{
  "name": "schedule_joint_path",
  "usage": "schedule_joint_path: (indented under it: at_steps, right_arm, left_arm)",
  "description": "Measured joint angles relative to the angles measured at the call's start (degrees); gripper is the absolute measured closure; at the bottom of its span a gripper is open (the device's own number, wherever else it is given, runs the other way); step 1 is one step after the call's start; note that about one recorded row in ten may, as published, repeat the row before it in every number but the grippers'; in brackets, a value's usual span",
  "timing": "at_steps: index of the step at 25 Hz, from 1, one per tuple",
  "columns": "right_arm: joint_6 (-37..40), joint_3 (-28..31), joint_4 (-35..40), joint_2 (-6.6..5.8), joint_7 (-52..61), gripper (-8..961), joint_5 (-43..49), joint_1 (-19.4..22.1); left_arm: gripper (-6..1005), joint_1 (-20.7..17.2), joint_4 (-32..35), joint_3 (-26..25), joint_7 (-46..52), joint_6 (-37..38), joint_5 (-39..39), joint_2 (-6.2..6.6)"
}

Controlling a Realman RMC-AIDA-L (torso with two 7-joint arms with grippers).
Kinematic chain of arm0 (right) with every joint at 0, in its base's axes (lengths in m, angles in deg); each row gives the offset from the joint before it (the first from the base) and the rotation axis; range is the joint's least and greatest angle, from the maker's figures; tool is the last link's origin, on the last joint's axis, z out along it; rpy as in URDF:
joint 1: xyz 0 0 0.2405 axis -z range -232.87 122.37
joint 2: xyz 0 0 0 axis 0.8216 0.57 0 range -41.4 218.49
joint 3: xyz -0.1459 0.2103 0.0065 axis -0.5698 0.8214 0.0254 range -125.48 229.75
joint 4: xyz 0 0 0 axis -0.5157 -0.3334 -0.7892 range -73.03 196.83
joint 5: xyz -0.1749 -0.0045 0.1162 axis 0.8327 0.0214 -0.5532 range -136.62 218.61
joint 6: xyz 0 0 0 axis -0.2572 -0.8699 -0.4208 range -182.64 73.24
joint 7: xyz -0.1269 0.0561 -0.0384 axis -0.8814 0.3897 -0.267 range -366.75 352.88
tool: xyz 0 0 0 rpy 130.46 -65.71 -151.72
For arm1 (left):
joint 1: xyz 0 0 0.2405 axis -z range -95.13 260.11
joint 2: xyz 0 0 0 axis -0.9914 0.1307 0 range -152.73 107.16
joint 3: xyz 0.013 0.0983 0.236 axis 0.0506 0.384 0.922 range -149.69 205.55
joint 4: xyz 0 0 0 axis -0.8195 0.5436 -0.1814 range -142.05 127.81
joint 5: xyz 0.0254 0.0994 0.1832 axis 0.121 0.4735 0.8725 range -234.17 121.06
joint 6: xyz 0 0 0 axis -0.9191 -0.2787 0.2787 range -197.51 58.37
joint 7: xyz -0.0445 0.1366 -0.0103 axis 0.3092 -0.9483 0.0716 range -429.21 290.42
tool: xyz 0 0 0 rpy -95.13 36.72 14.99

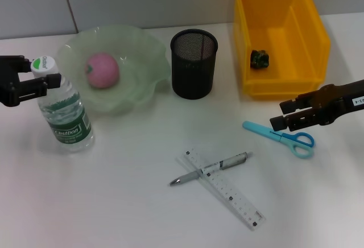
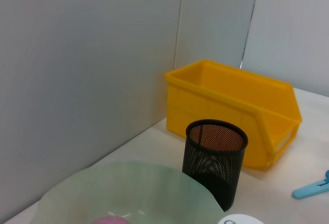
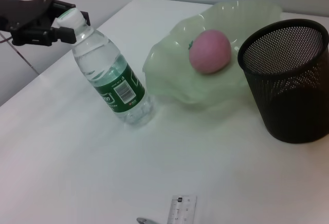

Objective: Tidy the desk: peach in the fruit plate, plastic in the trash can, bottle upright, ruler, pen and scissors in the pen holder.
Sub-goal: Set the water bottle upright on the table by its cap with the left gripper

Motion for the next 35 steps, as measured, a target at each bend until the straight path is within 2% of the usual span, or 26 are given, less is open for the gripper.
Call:
schedule_joint_path:
  at_steps: [9, 35]
  right_arm:
    - [-0.49, 0.64, 0.26, 1.4, -7.88, 200, -2.6, 1.1]
    - [-0.31, 0.88, 0.3, 1.39, -7.35, 201, -3.06, 1.39]
  left_arm:
    - [559, -0.32, 0.0, 0.34, -0.12, 0.01, -0.14, -0.02]
    - [558, -0.55, -0.14, 0.46, -0.88, -0.78, 0.08, -0.25]
